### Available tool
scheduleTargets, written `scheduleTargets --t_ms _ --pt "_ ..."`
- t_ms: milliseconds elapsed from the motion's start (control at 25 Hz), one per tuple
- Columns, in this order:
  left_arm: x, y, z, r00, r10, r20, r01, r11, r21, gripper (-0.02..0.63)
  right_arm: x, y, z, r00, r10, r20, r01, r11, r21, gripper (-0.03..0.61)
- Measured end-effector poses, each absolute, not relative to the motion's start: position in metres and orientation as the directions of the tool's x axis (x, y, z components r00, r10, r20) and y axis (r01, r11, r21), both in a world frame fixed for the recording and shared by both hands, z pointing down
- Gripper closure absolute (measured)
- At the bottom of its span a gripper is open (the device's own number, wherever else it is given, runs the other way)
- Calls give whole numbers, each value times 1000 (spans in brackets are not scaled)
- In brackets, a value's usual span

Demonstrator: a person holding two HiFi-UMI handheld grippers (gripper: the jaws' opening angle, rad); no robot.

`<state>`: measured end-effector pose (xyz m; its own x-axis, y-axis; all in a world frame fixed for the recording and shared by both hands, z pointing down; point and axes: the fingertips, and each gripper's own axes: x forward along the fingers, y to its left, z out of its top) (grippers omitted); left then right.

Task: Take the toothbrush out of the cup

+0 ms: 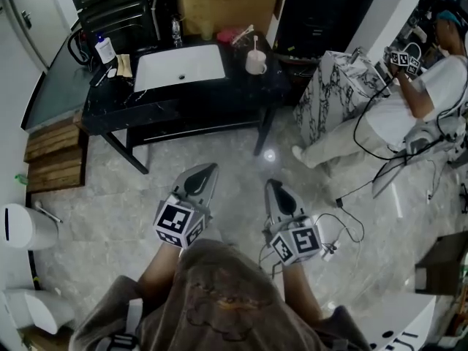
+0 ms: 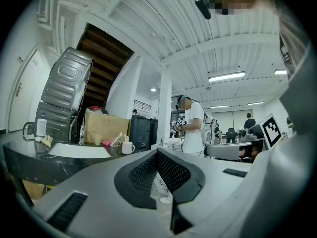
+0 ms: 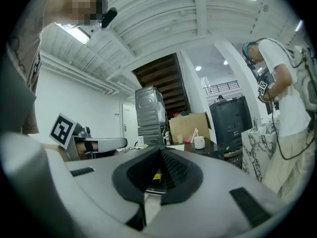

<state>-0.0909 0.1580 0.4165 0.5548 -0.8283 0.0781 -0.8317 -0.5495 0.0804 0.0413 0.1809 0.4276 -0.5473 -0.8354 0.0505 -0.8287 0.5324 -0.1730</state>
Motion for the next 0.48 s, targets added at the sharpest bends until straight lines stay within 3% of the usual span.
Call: scheduleTargets --t_ms 480 --pt "-73 151 421 517 -853 66 -855 -512 78 612 57 169 436 -575 -817 45 -810 561 -170 577"
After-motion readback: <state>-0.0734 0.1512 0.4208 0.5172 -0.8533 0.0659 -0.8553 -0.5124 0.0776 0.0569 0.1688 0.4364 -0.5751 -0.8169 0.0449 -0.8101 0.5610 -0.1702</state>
